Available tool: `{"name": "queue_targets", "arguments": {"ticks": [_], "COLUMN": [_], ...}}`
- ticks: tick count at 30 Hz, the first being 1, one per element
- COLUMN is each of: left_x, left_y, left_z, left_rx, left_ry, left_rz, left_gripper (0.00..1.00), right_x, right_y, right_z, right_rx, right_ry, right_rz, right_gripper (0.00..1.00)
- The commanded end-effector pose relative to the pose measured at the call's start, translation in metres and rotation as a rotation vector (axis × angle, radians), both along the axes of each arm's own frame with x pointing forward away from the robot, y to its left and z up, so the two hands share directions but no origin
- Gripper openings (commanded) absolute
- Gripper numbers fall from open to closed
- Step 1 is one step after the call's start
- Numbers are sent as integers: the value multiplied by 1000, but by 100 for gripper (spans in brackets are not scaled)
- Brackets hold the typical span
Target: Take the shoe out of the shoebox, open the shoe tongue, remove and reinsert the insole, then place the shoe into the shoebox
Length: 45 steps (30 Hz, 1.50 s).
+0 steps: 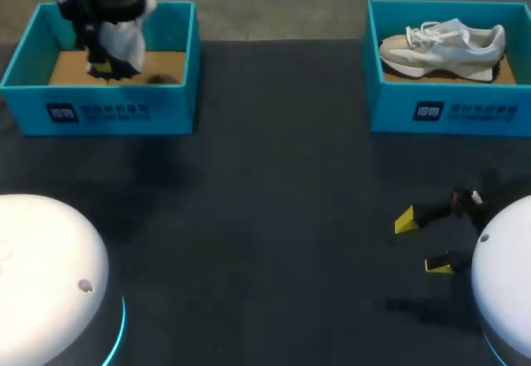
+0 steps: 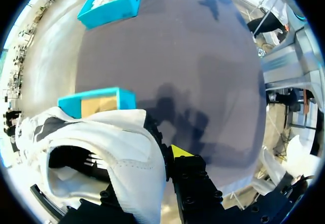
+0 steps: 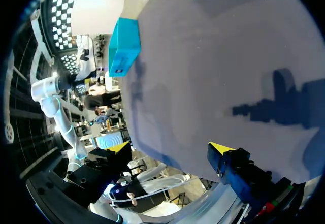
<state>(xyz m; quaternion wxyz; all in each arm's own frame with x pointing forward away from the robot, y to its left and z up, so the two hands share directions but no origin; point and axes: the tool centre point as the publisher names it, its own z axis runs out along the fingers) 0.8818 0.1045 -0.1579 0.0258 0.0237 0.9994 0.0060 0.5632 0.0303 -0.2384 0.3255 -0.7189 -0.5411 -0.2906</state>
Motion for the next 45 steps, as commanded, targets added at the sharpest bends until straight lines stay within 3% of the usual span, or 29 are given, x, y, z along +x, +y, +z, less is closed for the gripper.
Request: {"name": "queue_targets", "arguments": {"ticks": [1, 9, 19, 32, 45], "left_x": [20, 54, 83, 121, 113], "left_y": [33, 69, 96, 125, 161], "left_z": [1, 0, -10, -5, -22], "left_rx": [-24, -38, -37, 85, 103], "left_ry": [11, 16, 41, -50, -162], "left_rz": [34, 93, 80, -371, -699], "left_gripper": [0, 0, 0, 0, 0], "right_x": [-1, -1, -1, -1, -1], "right_y": [1, 1, 1, 1, 1], "right_z": [0, 0, 0, 0, 0], "right_rx": [-4, -4, -4, -4, -4], "right_ry": [1, 1, 1, 1, 1], "right_rz": [-2, -2, -2, -2, -2], "right_gripper": [100, 100, 100, 100, 100]}}
